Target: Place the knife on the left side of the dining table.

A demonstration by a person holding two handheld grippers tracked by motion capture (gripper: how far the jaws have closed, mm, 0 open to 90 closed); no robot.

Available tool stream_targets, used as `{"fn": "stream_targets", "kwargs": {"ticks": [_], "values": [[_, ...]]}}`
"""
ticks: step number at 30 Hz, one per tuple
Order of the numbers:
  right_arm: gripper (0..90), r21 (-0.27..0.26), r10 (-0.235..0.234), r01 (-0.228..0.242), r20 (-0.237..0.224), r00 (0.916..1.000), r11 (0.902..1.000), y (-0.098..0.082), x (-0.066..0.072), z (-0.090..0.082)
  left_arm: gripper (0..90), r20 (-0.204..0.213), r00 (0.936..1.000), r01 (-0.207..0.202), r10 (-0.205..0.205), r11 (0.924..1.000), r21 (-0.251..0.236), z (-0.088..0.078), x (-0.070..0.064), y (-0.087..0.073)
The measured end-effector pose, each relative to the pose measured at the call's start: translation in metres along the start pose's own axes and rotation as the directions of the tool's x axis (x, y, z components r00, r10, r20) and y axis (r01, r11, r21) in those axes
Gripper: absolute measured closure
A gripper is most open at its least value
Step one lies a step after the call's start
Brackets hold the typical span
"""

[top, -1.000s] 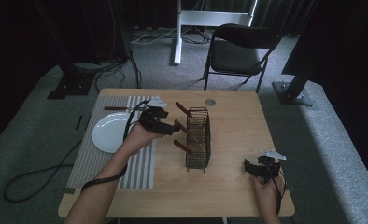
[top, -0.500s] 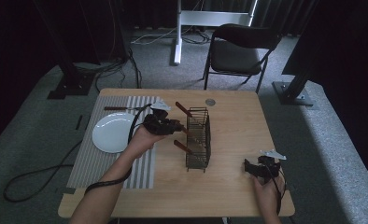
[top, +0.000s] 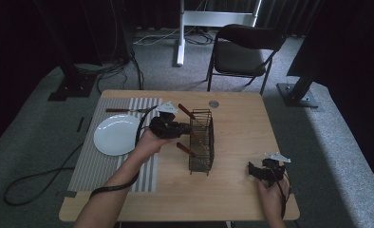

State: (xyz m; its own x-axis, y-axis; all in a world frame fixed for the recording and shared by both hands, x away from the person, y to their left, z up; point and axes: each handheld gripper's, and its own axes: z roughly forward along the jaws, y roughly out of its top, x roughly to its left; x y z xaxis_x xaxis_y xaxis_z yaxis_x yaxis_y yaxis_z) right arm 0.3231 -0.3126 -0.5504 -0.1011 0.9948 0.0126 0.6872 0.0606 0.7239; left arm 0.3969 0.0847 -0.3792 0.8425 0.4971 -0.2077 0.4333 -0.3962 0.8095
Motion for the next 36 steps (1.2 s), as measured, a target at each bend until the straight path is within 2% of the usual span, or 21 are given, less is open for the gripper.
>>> {"fn": "stream_targets", "kwargs": {"ticks": [8, 15, 20, 25, 29, 36], "values": [[11.6, 0.0, 0.0, 0.0, 0.0, 1.0, 1.0, 0.0, 0.0, 0.0, 75.1, -0.012, 0.9999, -0.002, 0.001, 0.9991, -0.041, -0.017, -0.006, 0.008], [11.6, 0.0, 0.0, 0.0, 0.0, 1.0, 1.0, 0.0, 0.0, 0.0, 75.1, -0.009, 0.9998, -0.019, 0.019, 0.9981, -0.059, -0.035, -0.012, 0.015], [11.6, 0.001, 0.0, 0.0, 0.0, 1.0, 1.0, 0.0, 0.0, 0.0, 75.1, -0.023, 0.9994, -0.027, 0.026, 0.9968, -0.075, -0.047, -0.015, 0.019], [11.6, 0.001, 0.0, 0.0, 0.0, 1.0, 1.0, 0.0, 0.0, 0.0, 75.1, -0.026, 0.9994, -0.027, 0.024, 0.9953, -0.093, -0.06, -0.015, 0.02], [11.7, 0.001, 0.0, 0.0, 0.0, 1.0, 1.0, 0.0, 0.0, 0.0, 75.1, -0.03, 0.9995, -0.011, 0.007, 0.9926, -0.121, -0.072, -0.014, 0.022], [11.7, 0.001, 0.0, 0.0, 0.0, 1.0, 1.0, 0.0, 0.0, 0.0, 75.1, -0.046, 0.9988, -0.024, 0.017, 0.9899, -0.14, -0.09, -0.014, 0.024]]}}
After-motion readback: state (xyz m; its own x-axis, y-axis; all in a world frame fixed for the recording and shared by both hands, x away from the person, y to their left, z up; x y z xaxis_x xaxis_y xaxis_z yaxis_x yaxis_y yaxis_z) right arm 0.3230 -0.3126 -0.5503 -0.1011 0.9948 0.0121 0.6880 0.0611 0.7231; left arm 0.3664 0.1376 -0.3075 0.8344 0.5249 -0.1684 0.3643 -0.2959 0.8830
